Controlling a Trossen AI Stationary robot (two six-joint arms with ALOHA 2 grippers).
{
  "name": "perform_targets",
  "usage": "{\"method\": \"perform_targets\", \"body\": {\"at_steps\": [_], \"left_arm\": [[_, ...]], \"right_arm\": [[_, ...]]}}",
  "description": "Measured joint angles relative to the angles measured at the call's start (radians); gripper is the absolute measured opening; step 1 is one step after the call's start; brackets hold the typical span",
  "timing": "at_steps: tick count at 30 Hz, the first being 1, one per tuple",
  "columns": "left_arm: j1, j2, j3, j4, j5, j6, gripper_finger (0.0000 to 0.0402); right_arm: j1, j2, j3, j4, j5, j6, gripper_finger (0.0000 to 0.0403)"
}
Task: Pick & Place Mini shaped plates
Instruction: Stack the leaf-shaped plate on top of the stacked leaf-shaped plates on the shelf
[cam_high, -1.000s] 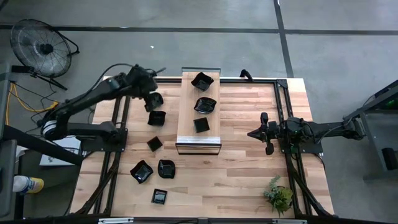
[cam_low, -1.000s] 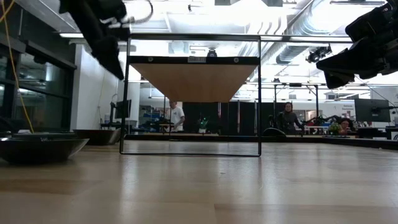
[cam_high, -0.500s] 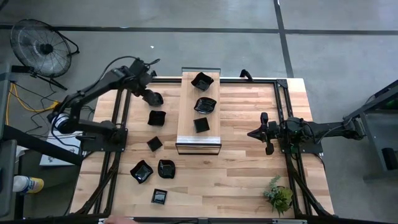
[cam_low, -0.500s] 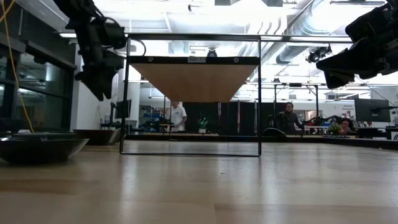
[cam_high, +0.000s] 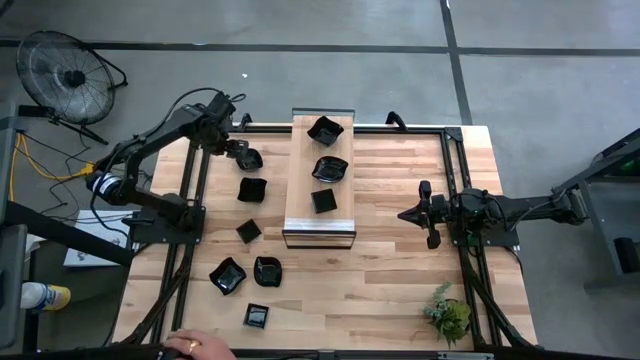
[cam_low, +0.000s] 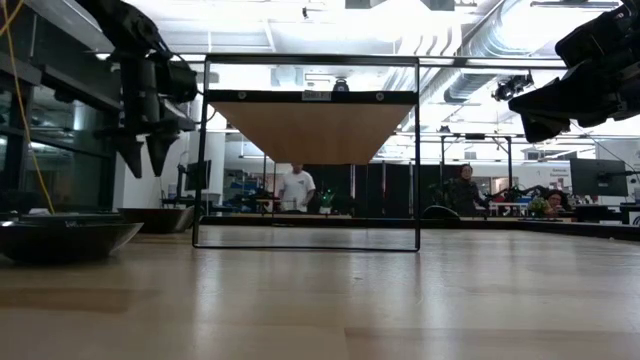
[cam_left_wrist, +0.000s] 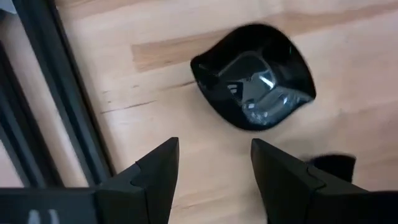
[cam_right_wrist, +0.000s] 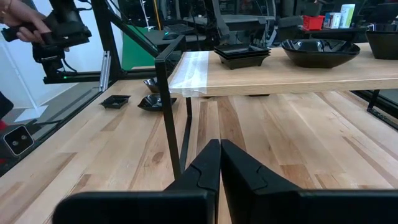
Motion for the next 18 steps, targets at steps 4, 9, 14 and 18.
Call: {"method": "perform_targets", "body": {"at_steps": [4, 9, 14, 18], "left_arm": [[-0.003, 0.041, -0.006, 0.045, 0.013, -0.082, 0.0197], [-0.002, 0.067, -0.072, 0.196, 0.090, -0.216, 0.0197], [-0.002, 0.066, -0.120, 0.257, 0.084, -0.337, 0.0197], [-0.002, 0.066, -0.155, 0.258, 0.053, -0.426, 0.0197]], "right_arm": [[0.000, 0.000, 0.000, 0.000, 0.000, 0.000, 0.0008], [0.000, 0.000, 0.000, 0.000, 0.000, 0.000, 0.0009], [0.000, 0.000, 0.000, 0.000, 0.000, 0.000, 0.0005], [0.000, 0.000, 0.000, 0.000, 0.000, 0.000, 0.0006]]}}
